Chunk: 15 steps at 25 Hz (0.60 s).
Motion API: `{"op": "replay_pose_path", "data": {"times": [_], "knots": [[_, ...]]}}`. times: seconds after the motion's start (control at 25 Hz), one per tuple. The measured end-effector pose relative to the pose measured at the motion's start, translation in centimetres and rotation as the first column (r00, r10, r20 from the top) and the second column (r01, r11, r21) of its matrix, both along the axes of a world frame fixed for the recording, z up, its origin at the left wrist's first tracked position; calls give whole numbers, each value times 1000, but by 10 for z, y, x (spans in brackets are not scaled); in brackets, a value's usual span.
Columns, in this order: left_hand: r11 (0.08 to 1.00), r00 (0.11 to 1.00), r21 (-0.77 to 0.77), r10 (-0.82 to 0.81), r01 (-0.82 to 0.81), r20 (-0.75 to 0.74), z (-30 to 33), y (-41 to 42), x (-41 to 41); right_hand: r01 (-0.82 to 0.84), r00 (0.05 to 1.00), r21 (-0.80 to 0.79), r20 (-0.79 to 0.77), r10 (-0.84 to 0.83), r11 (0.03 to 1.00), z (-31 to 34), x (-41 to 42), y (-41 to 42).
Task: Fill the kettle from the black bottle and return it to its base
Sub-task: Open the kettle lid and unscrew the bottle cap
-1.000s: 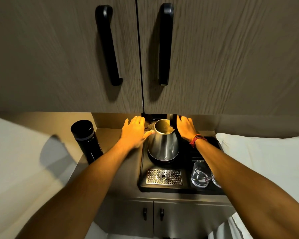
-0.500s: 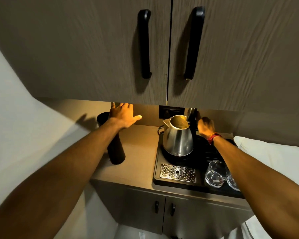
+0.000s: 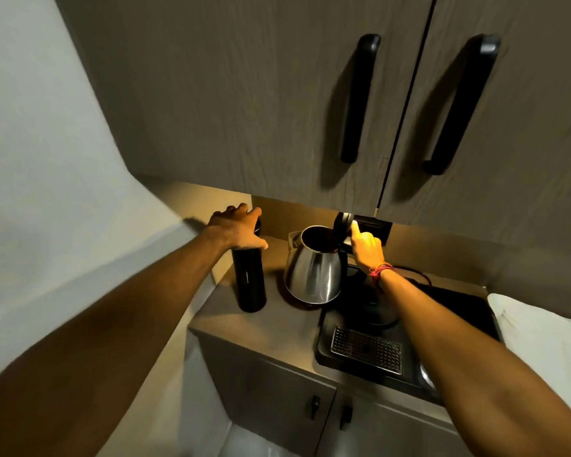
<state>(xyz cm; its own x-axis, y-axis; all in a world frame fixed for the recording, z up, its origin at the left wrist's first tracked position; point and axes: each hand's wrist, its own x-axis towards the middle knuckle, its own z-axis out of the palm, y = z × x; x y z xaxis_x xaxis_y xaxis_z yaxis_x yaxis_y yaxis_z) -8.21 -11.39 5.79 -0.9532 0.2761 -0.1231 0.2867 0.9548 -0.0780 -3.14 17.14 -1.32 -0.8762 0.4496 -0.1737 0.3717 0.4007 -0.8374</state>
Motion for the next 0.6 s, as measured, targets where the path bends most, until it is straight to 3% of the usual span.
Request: {"op": "replay_pose_path", "data": {"times": [0.24,0.32,0.44,0.56,0.6], "knots": [[993,999,116,-34,32,10,-5,-16,-10,-110,971,8,216,106,994,12,6,-33],[989,1000,145,-20,20,5,-6,-18,-12,-206,965,122,190,181,971,22,17,-44],[997,998,71,29,-25,-61,-9,-17,-11,-228,972,126,85,219,965,35,23,-57],[994,987,23,104,-102,-123,-10,-13,-9,-199,968,31,161,191,980,42,21,-66],[995,989,33,99,-96,-108,-11,-13,-9,-208,967,84,165,193,974,38,18,-67]]}}
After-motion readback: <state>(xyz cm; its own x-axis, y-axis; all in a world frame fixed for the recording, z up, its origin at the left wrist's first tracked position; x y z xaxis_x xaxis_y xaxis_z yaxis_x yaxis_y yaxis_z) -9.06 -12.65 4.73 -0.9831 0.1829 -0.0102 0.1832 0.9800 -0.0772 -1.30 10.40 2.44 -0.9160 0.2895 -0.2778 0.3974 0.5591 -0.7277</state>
